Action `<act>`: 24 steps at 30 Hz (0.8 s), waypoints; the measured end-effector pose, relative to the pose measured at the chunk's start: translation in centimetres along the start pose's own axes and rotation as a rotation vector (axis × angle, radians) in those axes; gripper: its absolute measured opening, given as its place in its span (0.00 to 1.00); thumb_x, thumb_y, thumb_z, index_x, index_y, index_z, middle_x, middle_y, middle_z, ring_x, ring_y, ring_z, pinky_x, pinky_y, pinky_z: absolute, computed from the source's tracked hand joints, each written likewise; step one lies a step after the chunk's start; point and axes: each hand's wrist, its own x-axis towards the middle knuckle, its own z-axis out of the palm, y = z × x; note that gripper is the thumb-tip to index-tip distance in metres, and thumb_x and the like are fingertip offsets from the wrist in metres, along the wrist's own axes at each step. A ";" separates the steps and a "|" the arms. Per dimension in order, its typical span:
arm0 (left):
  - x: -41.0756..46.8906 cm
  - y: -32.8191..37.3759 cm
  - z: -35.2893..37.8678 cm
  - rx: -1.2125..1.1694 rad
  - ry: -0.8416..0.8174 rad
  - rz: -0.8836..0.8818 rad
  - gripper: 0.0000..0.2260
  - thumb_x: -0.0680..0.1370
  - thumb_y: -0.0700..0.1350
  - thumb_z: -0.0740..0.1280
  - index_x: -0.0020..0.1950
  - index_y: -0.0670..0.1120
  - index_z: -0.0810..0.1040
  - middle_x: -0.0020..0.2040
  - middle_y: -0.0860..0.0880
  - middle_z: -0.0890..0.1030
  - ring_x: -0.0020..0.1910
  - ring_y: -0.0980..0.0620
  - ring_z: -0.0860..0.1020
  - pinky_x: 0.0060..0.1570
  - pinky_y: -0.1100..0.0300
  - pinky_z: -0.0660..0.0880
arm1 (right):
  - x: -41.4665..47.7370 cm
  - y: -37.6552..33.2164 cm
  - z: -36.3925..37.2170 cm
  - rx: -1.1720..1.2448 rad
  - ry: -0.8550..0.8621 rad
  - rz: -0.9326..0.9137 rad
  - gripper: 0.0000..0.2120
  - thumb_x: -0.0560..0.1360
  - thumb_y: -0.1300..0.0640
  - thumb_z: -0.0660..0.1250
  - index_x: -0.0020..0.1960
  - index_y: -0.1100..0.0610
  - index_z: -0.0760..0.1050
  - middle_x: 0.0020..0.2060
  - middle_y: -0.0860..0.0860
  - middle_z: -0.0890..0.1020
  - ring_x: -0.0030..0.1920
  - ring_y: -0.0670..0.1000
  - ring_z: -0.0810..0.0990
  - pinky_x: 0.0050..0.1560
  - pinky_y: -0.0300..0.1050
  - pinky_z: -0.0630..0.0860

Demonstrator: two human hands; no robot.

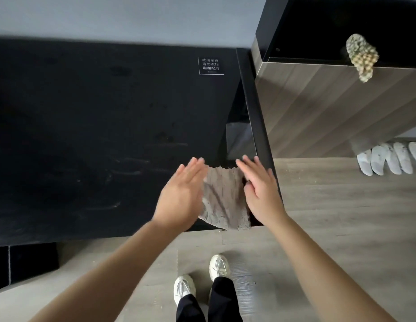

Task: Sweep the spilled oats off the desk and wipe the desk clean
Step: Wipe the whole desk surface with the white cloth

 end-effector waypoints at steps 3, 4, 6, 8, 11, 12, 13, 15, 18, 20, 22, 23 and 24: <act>0.5 3.2 3.3 0.165 -0.168 -0.009 0.27 0.79 0.58 0.52 0.76 0.49 0.61 0.76 0.41 0.61 0.76 0.40 0.56 0.73 0.41 0.56 | 0.6 1.7 0.4 -0.073 0.048 0.086 0.24 0.79 0.64 0.54 0.74 0.51 0.66 0.75 0.48 0.65 0.78 0.50 0.54 0.75 0.62 0.52; 0.7 3.8 4.3 0.247 -0.199 -0.035 0.29 0.78 0.62 0.52 0.76 0.51 0.61 0.76 0.39 0.60 0.76 0.38 0.56 0.72 0.38 0.55 | 0.7 1.9 0.8 -0.085 0.062 0.095 0.23 0.79 0.64 0.55 0.73 0.52 0.67 0.74 0.49 0.66 0.78 0.50 0.55 0.76 0.62 0.52; 1.2 4.2 5.6 0.329 -0.207 -0.078 0.29 0.77 0.62 0.52 0.75 0.51 0.64 0.75 0.38 0.62 0.75 0.35 0.58 0.70 0.35 0.57 | 0.8 2.1 1.5 -0.160 0.111 0.083 0.22 0.79 0.65 0.58 0.71 0.54 0.70 0.73 0.50 0.68 0.77 0.52 0.57 0.76 0.61 0.52; 1.4 3.5 5.7 0.354 -0.198 -0.057 0.25 0.79 0.55 0.53 0.74 0.48 0.65 0.75 0.40 0.64 0.74 0.37 0.60 0.69 0.36 0.59 | 1.2 2.1 2.1 -0.244 0.130 0.062 0.20 0.79 0.63 0.59 0.70 0.54 0.71 0.73 0.51 0.69 0.77 0.54 0.58 0.75 0.62 0.54; 2.1 -0.5 3.4 0.425 -0.113 -0.145 0.24 0.77 0.46 0.51 0.72 0.42 0.68 0.73 0.42 0.67 0.72 0.39 0.64 0.68 0.38 0.61 | 2.5 1.8 2.5 -0.368 0.089 0.019 0.21 0.79 0.58 0.60 0.72 0.53 0.69 0.74 0.53 0.67 0.76 0.57 0.59 0.74 0.65 0.55; 2.4 -2.5 2.5 0.425 -0.068 -0.228 0.24 0.77 0.45 0.51 0.72 0.41 0.68 0.72 0.42 0.68 0.72 0.40 0.64 0.68 0.38 0.61 | 2.9 1.7 2.6 -0.412 0.079 0.012 0.21 0.79 0.57 0.60 0.72 0.52 0.69 0.74 0.53 0.67 0.76 0.58 0.59 0.74 0.65 0.55; 2.4 -4.1 1.8 0.402 -0.033 -0.310 0.24 0.78 0.46 0.51 0.72 0.42 0.66 0.73 0.42 0.67 0.73 0.41 0.63 0.69 0.39 0.61 | 3.2 1.7 2.7 -0.446 0.071 0.009 0.21 0.80 0.55 0.59 0.73 0.52 0.68 0.74 0.54 0.67 0.76 0.58 0.60 0.73 0.65 0.55; 1.7 -4.7 1.4 0.334 0.001 -0.371 0.24 0.79 0.49 0.52 0.75 0.45 0.62 0.75 0.42 0.64 0.75 0.42 0.59 0.71 0.40 0.58 | 3.3 1.8 2.8 -0.487 0.065 0.007 0.22 0.80 0.51 0.58 0.73 0.51 0.67 0.74 0.54 0.66 0.76 0.59 0.60 0.73 0.64 0.53; -0.2 -1.4 3.0 0.296 -0.046 -0.207 0.26 0.80 0.57 0.53 0.76 0.50 0.61 0.75 0.42 0.63 0.75 0.41 0.58 0.72 0.40 0.57 | 3.2 1.9 3.0 -0.498 0.055 0.005 0.23 0.80 0.51 0.59 0.74 0.51 0.65 0.75 0.53 0.64 0.77 0.58 0.58 0.73 0.66 0.53; -0.1 -0.9 3.2 0.273 -0.093 -0.147 0.24 0.81 0.57 0.48 0.75 0.49 0.64 0.75 0.43 0.65 0.75 0.41 0.60 0.71 0.39 0.61 | 4.0 1.6 3.1 -0.487 0.055 -0.021 0.23 0.80 0.52 0.60 0.74 0.52 0.65 0.76 0.53 0.64 0.77 0.58 0.57 0.73 0.67 0.52; 2.3 -2.0 2.7 0.277 -0.087 -0.164 0.27 0.81 0.56 0.43 0.75 0.46 0.65 0.75 0.43 0.64 0.75 0.41 0.60 0.70 0.39 0.63 | 5.9 0.9 3.2 -0.459 0.042 -0.067 0.23 0.80 0.52 0.58 0.75 0.52 0.64 0.76 0.53 0.63 0.77 0.58 0.56 0.73 0.66 0.49; 3.8 -2.8 2.6 0.299 -0.075 -0.185 0.28 0.81 0.55 0.42 0.76 0.45 0.63 0.76 0.43 0.62 0.76 0.41 0.58 0.71 0.41 0.61 | 6.9 0.7 3.3 -0.450 0.025 -0.075 0.23 0.81 0.52 0.57 0.75 0.51 0.63 0.77 0.53 0.61 0.78 0.58 0.54 0.74 0.65 0.48; 5.5 -3.4 2.6 0.314 -0.077 -0.226 0.27 0.81 0.54 0.43 0.77 0.45 0.60 0.77 0.44 0.59 0.77 0.43 0.55 0.73 0.42 0.57 | 7.8 0.6 3.3 -0.456 0.005 -0.072 0.24 0.81 0.51 0.56 0.76 0.50 0.61 0.77 0.52 0.60 0.78 0.57 0.53 0.74 0.65 0.47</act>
